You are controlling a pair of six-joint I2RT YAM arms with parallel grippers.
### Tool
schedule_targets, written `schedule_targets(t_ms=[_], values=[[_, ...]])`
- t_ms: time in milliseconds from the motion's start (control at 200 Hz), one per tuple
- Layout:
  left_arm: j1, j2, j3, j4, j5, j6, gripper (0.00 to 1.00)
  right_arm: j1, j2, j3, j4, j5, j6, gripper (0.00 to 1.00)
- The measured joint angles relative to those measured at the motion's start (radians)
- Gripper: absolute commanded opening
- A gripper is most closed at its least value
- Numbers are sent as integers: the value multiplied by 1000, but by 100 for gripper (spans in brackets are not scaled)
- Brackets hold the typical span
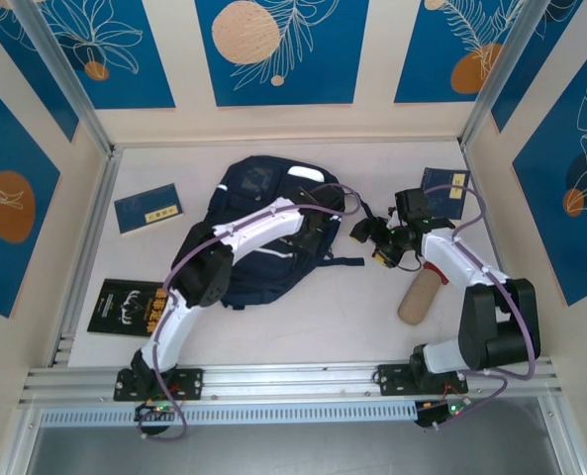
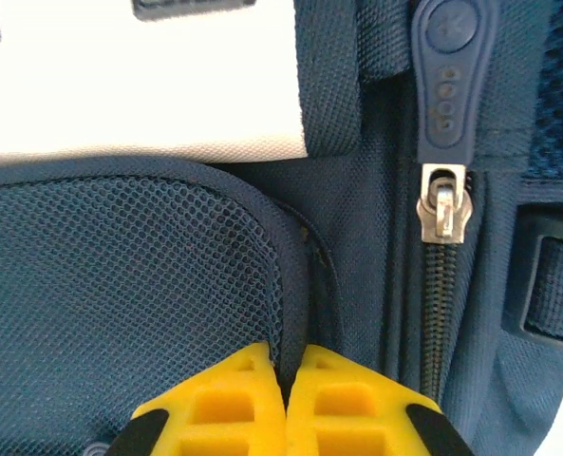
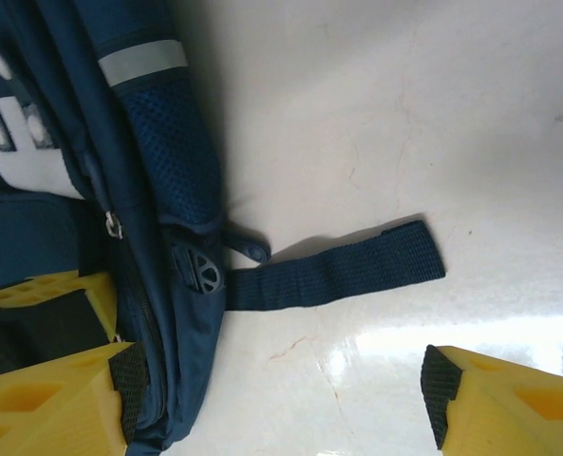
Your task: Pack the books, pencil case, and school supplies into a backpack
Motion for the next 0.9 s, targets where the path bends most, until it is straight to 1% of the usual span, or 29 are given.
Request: schedule_targets(t_ms=[115, 230, 375, 480, 670, 770, 855, 900], values=[[2, -72, -14, 0, 6, 33, 0, 16, -51, 0, -25, 3, -16, 76], [13, -152, -21, 2, 21, 58, 0, 61, -91, 0, -47, 8, -39, 75], [37, -262, -72, 15, 76, 70, 0, 144, -113, 14, -77, 9, -65, 75], [59, -317, -107, 28, 126, 73, 0, 182, -120, 31, -88, 2, -68, 74], [110, -356, -124, 58, 223, 70, 0, 187, -121, 47, -84, -39, -87, 68], [138, -371, -124, 66, 263, 69, 0, 179, -122, 53, -56, -64, -139, 65], [160, -386, -124, 68, 284, 70, 0, 156, -134, 53, -13, -107, -217, 64], [170, -396, -123, 68, 294, 74, 0, 140, -140, 53, 13, -132, -254, 61]])
